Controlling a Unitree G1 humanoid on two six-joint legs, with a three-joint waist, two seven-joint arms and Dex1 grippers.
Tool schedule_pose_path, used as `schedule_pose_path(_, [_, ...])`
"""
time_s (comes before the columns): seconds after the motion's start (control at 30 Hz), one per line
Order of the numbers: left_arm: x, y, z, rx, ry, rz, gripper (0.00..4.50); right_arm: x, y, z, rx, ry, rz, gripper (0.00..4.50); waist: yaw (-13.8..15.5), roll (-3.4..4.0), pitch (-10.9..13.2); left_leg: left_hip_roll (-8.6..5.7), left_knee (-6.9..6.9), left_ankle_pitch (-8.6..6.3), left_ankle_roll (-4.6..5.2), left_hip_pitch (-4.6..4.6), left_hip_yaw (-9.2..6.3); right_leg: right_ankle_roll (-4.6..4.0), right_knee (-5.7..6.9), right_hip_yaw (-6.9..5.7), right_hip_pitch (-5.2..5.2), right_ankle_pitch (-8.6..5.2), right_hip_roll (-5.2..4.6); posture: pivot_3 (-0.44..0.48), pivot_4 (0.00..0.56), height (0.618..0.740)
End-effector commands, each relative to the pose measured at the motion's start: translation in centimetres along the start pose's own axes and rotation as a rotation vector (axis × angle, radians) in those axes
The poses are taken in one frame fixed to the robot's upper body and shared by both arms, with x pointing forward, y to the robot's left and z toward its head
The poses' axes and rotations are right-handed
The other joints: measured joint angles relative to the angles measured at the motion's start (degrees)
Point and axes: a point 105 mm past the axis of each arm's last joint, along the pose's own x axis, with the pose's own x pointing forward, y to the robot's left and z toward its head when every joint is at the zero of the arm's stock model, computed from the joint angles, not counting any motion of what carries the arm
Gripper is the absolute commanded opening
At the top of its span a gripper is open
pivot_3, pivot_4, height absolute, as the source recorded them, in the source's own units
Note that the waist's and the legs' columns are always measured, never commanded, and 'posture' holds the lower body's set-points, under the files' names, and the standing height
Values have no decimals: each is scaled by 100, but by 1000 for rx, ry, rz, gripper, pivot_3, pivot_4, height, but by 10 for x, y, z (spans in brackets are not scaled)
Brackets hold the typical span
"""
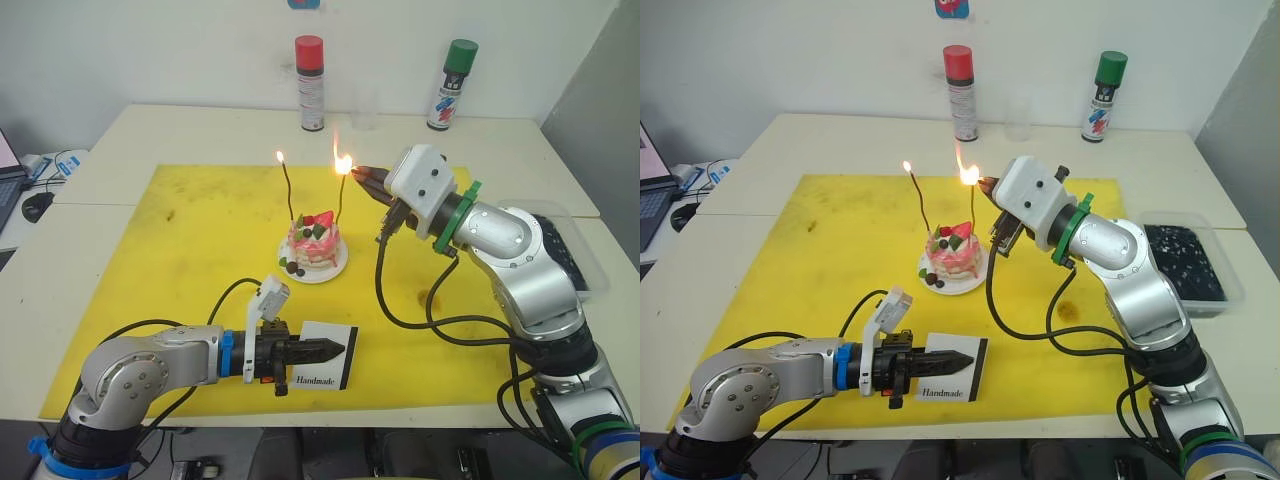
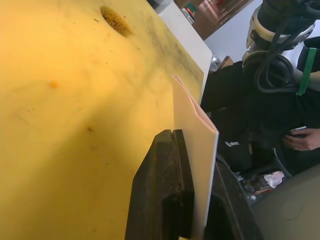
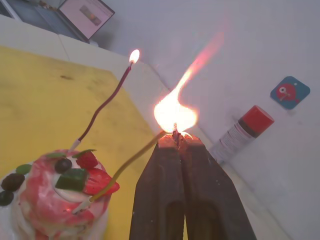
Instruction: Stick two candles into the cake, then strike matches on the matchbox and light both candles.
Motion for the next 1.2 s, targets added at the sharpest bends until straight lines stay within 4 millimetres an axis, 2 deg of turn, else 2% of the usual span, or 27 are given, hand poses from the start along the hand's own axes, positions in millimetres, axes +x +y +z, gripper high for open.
schedule_pose_path(0.03, [1,-6,6,45,-22,-12,0,-1,-8,14,-60,-49,-24,33,-3,0,0,1,0,0,0,0,-2,-1,1,-1,0,0,1,0,150,740])
schedule_pose_path(0.3, [1,-5,6,48,-21,-10,0,1,-5,16,-59,-60,-11,33,-5,0,0,0,1,0,0,1,-1,0,3,0,0,-1,0,0,150,740])
schedule_pose_path(0.73, [1,-3,7,54,-15,-9,0,4,-3,10,-50,-45,-10,33,-5,0,0,1,1,0,0,1,-2,-1,2,-1,0,-1,1,0,150,740])
schedule_pose_path(1.2, [1,-3,7,59,-10,-10,0,-1,-4,9,-57,-47,-18,33,-5,0,0,1,0,0,0,1,-1,-1,2,-1,0,-2,1,0,150,740])
